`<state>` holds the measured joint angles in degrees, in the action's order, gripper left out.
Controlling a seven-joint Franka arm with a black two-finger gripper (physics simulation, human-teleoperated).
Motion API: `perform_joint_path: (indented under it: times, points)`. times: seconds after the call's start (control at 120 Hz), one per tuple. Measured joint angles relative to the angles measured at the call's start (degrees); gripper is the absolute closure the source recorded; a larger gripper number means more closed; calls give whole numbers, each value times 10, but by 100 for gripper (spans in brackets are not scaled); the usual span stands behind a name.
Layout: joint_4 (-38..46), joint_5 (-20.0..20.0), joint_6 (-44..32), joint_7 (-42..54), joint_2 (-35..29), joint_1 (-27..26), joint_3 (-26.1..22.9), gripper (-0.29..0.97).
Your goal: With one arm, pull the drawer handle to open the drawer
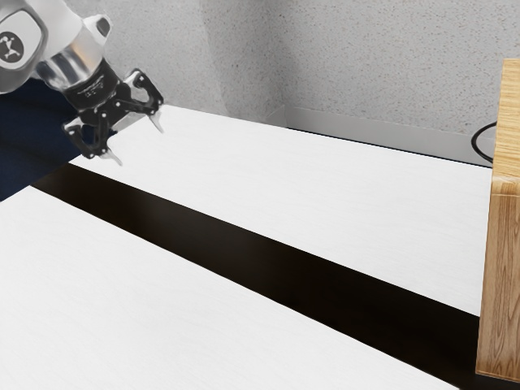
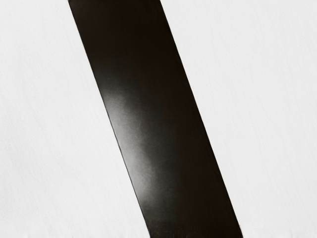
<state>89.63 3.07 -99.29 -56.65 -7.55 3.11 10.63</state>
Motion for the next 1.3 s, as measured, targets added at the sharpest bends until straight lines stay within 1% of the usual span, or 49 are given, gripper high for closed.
perform_joint_path:
  times: [0.05, 0.083, 0.175, 0.3, 0.333, 0.417, 0.483, 0.592, 0.675, 0.8, 0.95, 1.117, 1.217, 1.3]
  points:
    - [12, 0, 36, -22, -11, -44, 2, 7]
    - [16, 0, 56, -35, -14, -58, 2, 6]
    - [15, 1, 94, -68, -18, -60, -2, 4]
    - [9, -6, 126, -107, -16, -68, -8, 2]
    - [-10, -8, 135, -118, 0, -89, -10, 2]
    - [-118, -11, 143, -141, 87, -113, -43, 1]
    - [-159, -12, 121, -137, 131, -133, -64, 1]
    - [-223, -22, 78, -113, 192, -117, -97, 1]
    - [-238, -26, 33, -89, 220, -111, -106, 0]
    - [-243, -29, -39, -52, 256, -113, -136, 0]
    - [-244, -30, -102, -14, 265, -114, -149, 0]
    - [-236, -30, -150, 19, 262, -142, -153, 0]
    - [-224, -29, -172, 34, 253, -156, -154, 0]
    - [-193, -25, -188, 43, 237, -161, -154, 1]
